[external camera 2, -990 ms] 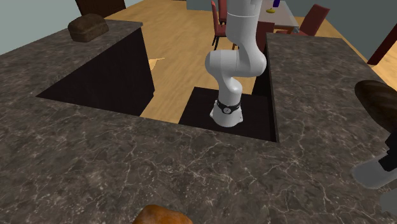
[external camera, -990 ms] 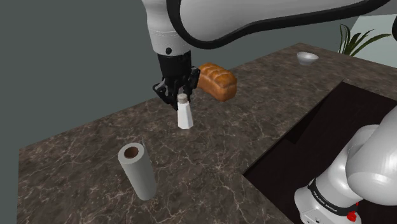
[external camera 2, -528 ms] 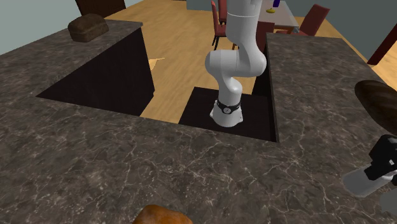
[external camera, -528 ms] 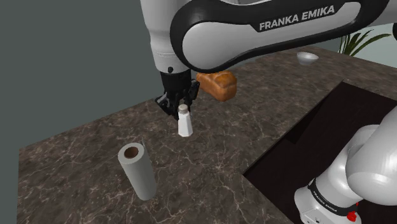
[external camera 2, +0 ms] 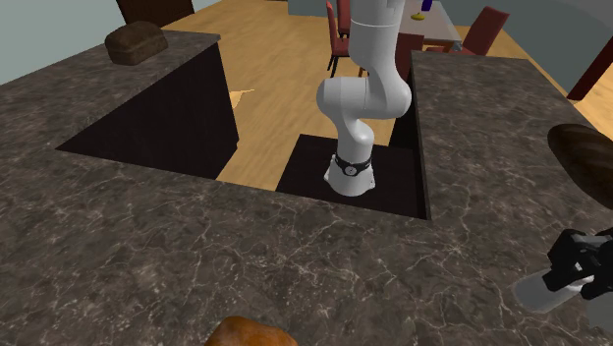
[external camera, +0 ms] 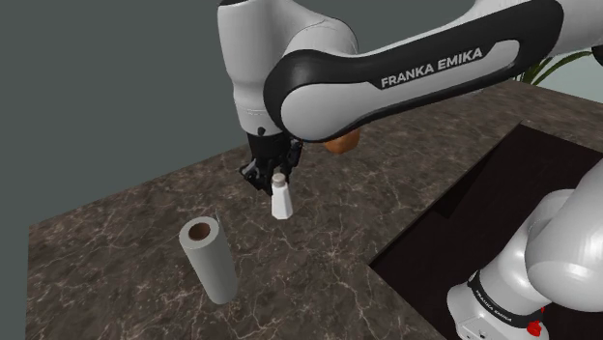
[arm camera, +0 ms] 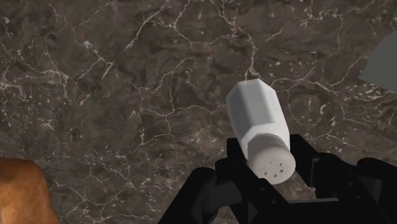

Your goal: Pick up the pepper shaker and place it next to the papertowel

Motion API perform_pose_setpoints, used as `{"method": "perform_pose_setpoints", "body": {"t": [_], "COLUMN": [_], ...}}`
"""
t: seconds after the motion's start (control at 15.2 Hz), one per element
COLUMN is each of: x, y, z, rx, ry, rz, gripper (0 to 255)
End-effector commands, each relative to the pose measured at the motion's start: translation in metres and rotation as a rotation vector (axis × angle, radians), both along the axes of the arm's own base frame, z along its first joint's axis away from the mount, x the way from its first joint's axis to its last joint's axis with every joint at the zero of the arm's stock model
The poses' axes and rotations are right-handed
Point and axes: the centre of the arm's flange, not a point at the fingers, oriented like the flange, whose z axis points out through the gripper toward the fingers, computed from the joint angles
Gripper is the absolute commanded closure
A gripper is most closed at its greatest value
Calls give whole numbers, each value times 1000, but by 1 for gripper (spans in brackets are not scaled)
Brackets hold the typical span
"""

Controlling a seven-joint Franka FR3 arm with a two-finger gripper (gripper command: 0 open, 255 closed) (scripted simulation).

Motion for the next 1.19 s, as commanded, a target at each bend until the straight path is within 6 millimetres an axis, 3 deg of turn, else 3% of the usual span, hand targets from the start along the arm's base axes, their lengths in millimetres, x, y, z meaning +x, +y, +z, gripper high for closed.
{"method": "perform_pose_setpoints", "body": {"t": [0.0, 0.73, 1.12], "x": [1, 1, 1], "y": [0, 0, 0], "z": [-11, -72, -72], "rx": [0, 0, 0], "ry": [0, 0, 0], "rz": [0, 0, 0], "gripper": [255, 255, 255]}}
